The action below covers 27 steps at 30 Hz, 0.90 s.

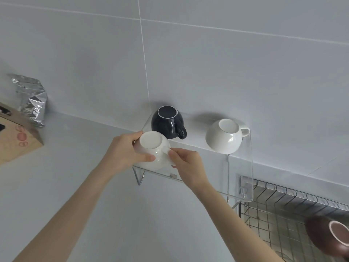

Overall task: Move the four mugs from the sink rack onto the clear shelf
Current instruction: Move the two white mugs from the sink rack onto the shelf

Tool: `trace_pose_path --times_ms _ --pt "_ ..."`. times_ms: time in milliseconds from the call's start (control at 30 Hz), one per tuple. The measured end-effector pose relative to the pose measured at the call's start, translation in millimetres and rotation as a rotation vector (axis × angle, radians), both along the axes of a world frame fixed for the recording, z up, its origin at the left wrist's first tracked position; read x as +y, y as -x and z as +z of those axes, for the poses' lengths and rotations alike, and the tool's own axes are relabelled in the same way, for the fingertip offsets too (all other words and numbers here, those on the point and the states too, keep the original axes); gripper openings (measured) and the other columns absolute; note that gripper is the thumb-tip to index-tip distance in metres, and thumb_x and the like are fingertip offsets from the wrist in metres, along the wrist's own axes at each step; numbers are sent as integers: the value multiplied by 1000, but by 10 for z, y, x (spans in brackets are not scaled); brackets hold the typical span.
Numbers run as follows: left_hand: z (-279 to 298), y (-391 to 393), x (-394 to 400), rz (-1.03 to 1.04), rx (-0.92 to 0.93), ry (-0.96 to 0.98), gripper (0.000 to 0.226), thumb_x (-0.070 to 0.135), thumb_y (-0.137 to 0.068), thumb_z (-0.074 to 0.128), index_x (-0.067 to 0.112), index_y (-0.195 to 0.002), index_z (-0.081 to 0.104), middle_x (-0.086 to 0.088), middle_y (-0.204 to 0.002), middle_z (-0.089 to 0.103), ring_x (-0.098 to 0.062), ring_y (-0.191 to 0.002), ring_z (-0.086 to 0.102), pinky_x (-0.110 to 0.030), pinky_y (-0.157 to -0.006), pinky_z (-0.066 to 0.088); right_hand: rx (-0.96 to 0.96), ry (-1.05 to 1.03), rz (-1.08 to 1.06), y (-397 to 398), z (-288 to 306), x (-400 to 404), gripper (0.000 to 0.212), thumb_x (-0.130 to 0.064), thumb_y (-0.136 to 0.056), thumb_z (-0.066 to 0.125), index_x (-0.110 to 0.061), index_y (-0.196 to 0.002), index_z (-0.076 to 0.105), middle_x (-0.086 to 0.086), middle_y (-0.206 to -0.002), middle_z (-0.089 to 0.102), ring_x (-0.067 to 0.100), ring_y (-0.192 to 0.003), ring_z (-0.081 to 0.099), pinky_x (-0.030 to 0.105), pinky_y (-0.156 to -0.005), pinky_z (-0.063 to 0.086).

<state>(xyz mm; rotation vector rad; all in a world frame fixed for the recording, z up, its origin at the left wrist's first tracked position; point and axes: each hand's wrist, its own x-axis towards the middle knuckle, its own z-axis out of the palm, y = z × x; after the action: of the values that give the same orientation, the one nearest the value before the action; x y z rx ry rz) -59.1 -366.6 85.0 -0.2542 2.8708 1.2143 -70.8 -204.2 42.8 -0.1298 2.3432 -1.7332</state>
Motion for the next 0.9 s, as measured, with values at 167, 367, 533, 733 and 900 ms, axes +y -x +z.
trace_pose_path --times_ms 167,367,533,733,900 --pt "10 15 -1 -23 -24 30 75 52 -33 69 12 -96 62 -17 -94 69 -31 -92 62 -47 -89 49 -7 -8 3 -9 28 13 28 -27 -87 49 -7 -89 69 31 -100 62 36 -75 54 33 -72 50" --pt "5 -3 -7 -20 -33 -2 53 34 -48 80 10 -92 60 -17 -90 66 -34 -90 58 -41 -83 48 -6 7 14 -33 31 20 27 -26 -91 46 -16 -101 69 23 -100 68 33 -88 61 4 -52 38" --pt "54 -37 194 -18 39 62 68 16 -67 76 8 -126 44 -7 -118 54 -22 -103 49 -21 -78 32 -24 18 49 -14 84 158 27 -26 -92 41 -15 -99 66 9 -87 67 26 -83 54 8 -72 43" --pt "115 -175 970 -197 264 -19 74 18 -74 70 13 -138 32 3 -148 33 -6 -135 30 -3 -99 16 14 91 -132 -9 246 869 27 -26 -92 44 -22 -112 61 4 -116 64 20 -114 56 43 -104 42" --pt "-68 -256 1949 -391 121 -226 64 22 -75 69 19 -133 42 2 -139 48 -2 -120 40 -7 -100 26 54 159 -338 -209 321 1907 25 -21 -92 45 -22 -113 59 -6 -104 64 16 -108 58 33 -96 46"
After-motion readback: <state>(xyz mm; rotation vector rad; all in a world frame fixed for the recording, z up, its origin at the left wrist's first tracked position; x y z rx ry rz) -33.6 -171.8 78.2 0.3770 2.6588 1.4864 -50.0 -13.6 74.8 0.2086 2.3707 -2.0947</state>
